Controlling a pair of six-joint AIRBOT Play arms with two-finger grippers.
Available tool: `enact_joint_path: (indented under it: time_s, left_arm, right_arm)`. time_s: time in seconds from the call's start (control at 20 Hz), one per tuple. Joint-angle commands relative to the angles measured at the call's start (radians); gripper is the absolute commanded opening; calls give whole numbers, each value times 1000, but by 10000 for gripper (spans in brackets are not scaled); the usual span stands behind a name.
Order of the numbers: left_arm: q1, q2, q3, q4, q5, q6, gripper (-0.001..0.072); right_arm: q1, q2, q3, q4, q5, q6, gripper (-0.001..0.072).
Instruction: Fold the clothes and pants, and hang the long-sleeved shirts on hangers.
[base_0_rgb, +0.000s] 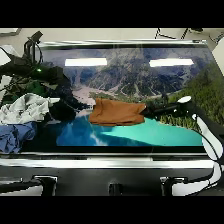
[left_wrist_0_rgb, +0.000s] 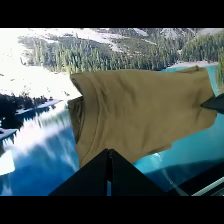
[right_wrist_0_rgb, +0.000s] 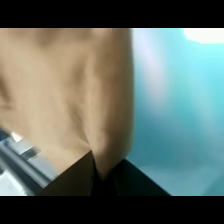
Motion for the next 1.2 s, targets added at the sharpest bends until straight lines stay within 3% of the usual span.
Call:
enact_joint_path:
  time_s: [0.0,0.2,0.5,0.85,1.0,1.15]
  left_arm:
    - [-1,1,0,-2,4,-2,29]
    - [-1,1,0,-2,4,-2,29]
    - [-1,1,0,-2,4,-31,29]
    - [-7,-2,0,-2,4,-63,29]
    - [-7,-2,0,-2,3,-63,29]
    - [-7,-2,0,-2,3,-63,29]
  right_arm:
    - [-64,-2,204,60,151,-24,39]
    - [-259,-2,533,-29,212,163,40]
    - [-661,-5,687,-158,217,256,41]
    - [-966,-6,627,-555,327,398,40]
    - [-971,42,448,-778,359,457,40]
    - [-971,157,196,-876,254,473,40]
